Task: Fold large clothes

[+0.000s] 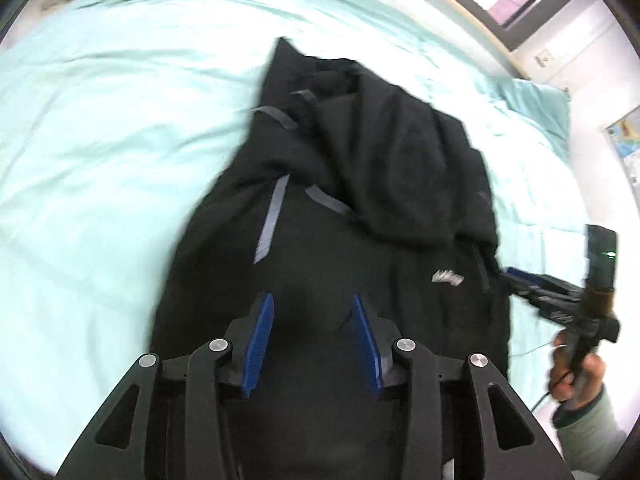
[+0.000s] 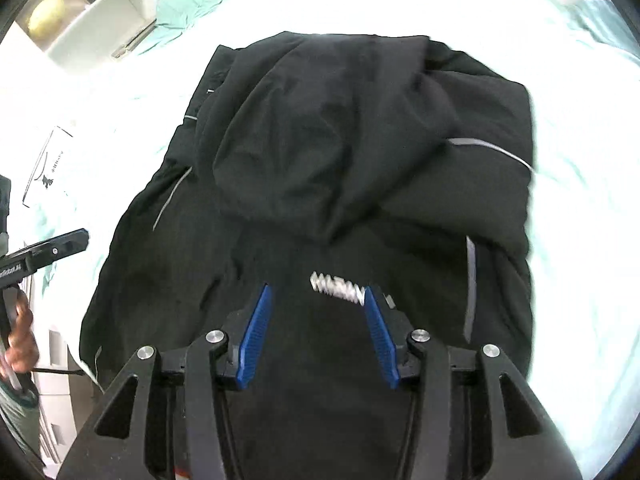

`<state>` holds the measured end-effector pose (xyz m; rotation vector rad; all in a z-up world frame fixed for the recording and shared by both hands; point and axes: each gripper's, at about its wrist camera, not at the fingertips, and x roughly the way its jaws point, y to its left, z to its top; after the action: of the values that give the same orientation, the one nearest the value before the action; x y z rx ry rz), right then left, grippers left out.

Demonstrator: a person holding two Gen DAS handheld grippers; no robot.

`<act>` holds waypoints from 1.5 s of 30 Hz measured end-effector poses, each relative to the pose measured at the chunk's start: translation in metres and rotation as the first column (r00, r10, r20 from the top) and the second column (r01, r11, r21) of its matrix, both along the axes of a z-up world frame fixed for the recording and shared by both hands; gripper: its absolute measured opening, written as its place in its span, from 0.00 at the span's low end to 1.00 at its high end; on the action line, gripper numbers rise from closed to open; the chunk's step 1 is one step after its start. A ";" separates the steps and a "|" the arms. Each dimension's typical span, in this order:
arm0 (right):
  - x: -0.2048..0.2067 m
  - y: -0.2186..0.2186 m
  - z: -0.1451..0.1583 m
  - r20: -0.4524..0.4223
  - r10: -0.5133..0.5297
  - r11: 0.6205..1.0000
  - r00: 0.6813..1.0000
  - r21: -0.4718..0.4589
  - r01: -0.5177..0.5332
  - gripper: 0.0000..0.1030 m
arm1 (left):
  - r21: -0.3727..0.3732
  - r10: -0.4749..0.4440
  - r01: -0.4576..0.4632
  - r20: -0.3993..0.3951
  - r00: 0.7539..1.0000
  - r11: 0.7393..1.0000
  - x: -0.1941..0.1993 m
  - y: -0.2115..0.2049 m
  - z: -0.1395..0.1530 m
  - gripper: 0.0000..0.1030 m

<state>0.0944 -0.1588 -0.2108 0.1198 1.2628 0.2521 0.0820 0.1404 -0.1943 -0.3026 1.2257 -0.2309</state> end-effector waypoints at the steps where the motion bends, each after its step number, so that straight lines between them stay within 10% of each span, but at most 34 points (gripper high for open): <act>1: -0.005 0.003 0.000 -0.001 -0.009 1.000 1.000 0.001 0.009 0.50 | 0.014 0.019 -0.019 -0.010 1.000 1.000 -0.011 0.011 0.001 0.41; 9: -0.078 -0.068 0.001 -0.079 -0.193 0.980 0.978 -0.073 0.188 0.58 | -0.054 0.149 -0.160 -0.164 0.975 0.986 -0.063 0.091 -0.031 0.42; 18: -0.149 -0.112 -0.037 -0.233 -0.401 0.916 0.886 -0.094 0.390 0.58 | -0.135 0.062 -0.117 -0.356 0.932 0.984 -0.083 0.105 -0.087 0.43; 22: -0.179 -0.126 -0.038 -0.246 -0.471 0.882 0.847 -0.093 0.463 0.58 | -0.108 0.023 -0.063 -0.334 0.942 0.992 -0.085 0.102 -0.091 0.40; 24: -0.191 -0.134 -0.042 -0.264 -0.498 0.865 0.826 -0.083 0.495 0.58 | -0.116 -0.018 -0.018 -0.304 0.952 0.993 -0.086 0.095 -0.084 0.13; 28: -0.209 -0.134 -0.051 -0.298 -0.514 0.851 0.804 -0.061 0.521 0.58 | -0.159 -0.076 0.037 -0.246 0.966 0.987 -0.090 0.084 -0.063 0.13; 35: -0.215 -0.132 -0.068 -0.350 -0.476 0.872 0.807 -0.067 0.485 0.59 | -0.172 -0.022 -0.042 -0.351 0.936 0.984 -0.098 0.101 -0.090 0.28; 38: -0.223 -0.141 -0.072 -0.385 -0.490 0.854 0.782 -0.032 0.519 0.68 | -0.202 -0.010 -0.075 -0.387 0.922 0.976 -0.104 0.106 -0.096 0.58; 41: -0.232 -0.146 -0.080 -0.422 -0.483 0.844 0.767 0.010 0.536 0.69 | -0.199 -0.023 -0.059 -0.388 0.921 0.978 -0.109 0.095 -0.102 0.63; 43: -0.233 -0.141 -0.082 -0.431 -0.462 0.843 0.775 0.058 0.535 0.71 | -0.170 -0.034 -0.026 -0.342 0.939 0.985 -0.109 0.086 -0.097 0.59; 45: -0.232 -0.136 -0.082 -0.426 -0.457 0.855 0.781 0.033 0.518 0.66 | -0.169 -0.045 -0.010 -0.317 0.947 0.985 -0.108 0.080 -0.092 0.20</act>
<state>-0.1375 -0.2945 -0.2931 0.6542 1.5744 -0.1453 -0.0260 0.2202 -0.2866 -0.4913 1.5346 -0.3107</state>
